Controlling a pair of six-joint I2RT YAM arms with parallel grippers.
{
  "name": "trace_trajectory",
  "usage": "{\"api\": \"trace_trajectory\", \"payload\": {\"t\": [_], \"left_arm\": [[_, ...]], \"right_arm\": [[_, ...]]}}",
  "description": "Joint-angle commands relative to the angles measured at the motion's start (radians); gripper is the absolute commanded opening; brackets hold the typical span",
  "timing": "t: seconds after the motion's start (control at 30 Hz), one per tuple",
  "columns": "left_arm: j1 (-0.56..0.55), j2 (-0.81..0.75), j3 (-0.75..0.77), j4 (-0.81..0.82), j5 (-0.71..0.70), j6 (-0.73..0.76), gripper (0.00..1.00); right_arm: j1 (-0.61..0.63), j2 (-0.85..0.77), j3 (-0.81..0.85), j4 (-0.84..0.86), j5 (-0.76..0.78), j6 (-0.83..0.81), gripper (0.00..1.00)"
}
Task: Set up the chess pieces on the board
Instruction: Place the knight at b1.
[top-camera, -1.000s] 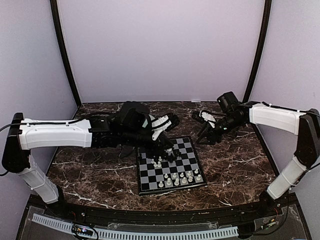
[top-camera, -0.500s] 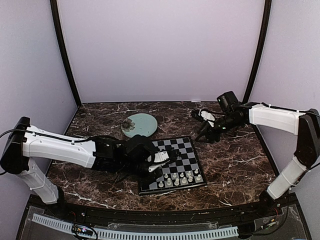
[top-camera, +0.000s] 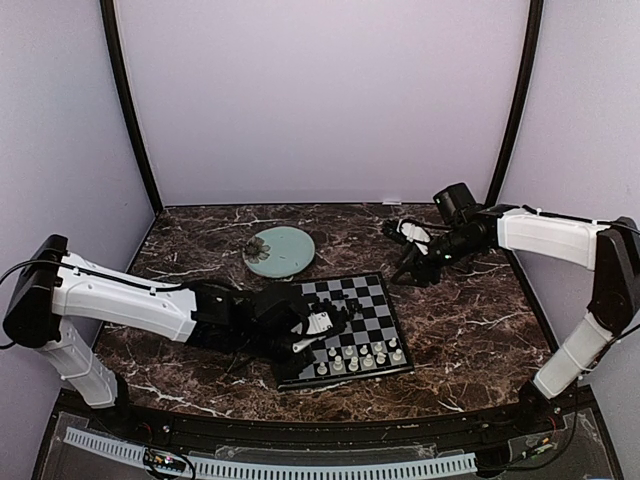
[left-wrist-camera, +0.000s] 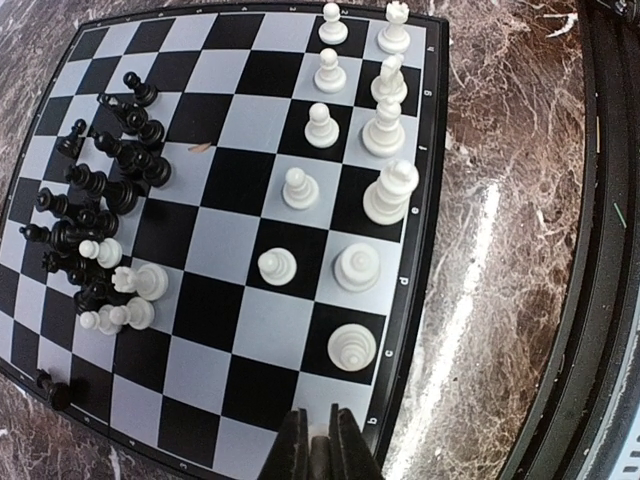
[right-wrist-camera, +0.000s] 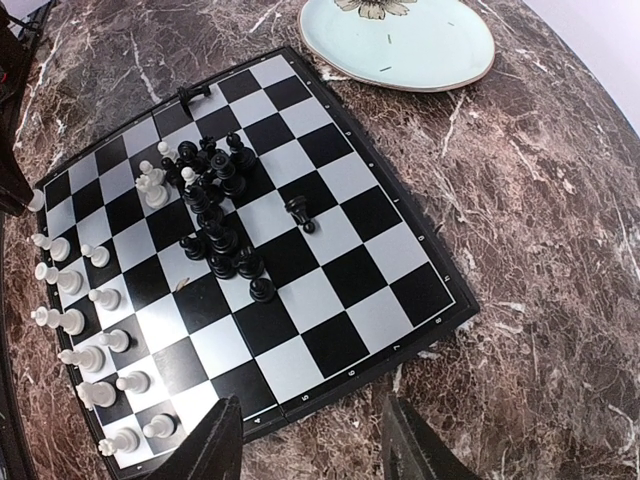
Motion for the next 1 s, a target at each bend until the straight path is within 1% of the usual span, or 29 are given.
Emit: {"api": "trace_trajectory", "payload": {"t": [0.0, 0.1, 0.33, 0.83, 0.97], "left_arm": [[-0.007, 0.012, -0.029, 0.017, 0.008, -0.029, 0.00], [-0.007, 0.025, -0.038, 0.035, 0.011, -0.060, 0.00], [-0.007, 0.043, -0.061, 0.072, 0.006, -0.063, 0.01], [-0.007, 0.054, -0.078, 0.121, -0.016, -0.067, 0.05], [-0.007, 0.057, -0.081, 0.119, -0.016, -0.070, 0.08]], "right_arm": [[0.000, 0.010, -0.001, 0.020, -0.005, -0.013, 0.49], [0.000, 0.010, -0.002, 0.019, -0.006, -0.013, 0.49], [0.000, 0.015, -0.003, 0.019, -0.008, -0.016, 0.50], [0.001, 0.022, -0.002, 0.012, -0.014, -0.018, 0.51], [0.002, 0.022, -0.002, 0.010, -0.016, -0.020, 0.51]]}}
